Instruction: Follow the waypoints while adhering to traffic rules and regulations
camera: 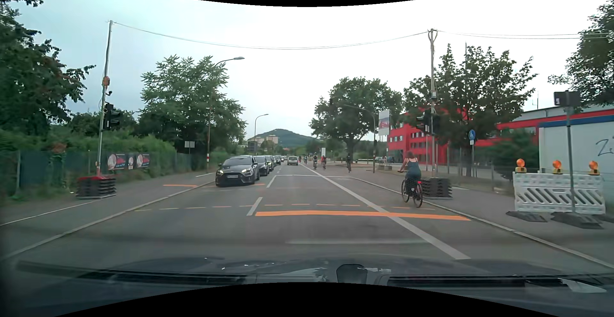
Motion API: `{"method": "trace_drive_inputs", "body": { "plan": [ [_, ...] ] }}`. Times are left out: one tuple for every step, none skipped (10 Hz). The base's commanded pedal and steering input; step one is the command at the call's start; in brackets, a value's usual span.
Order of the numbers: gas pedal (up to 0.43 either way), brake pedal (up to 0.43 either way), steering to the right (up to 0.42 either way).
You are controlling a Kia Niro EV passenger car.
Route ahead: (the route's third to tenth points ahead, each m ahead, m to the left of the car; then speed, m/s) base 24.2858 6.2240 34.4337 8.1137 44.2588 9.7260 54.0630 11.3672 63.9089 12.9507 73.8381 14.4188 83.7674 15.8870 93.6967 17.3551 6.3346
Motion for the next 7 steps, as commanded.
{"method": "trace_drive_inputs", "body": {
  "plan": [
    [0.098,0.0,-0.048],
    [0.098,0.0,-0.048],
    [0.098,0.0,-0.048],
    [0.098,0.0,-0.048],
    [0.098,0.0,-0.048],
    [0.098,0.0,-0.047],
    [0.098,0.0,-0.045]
  ]
}}
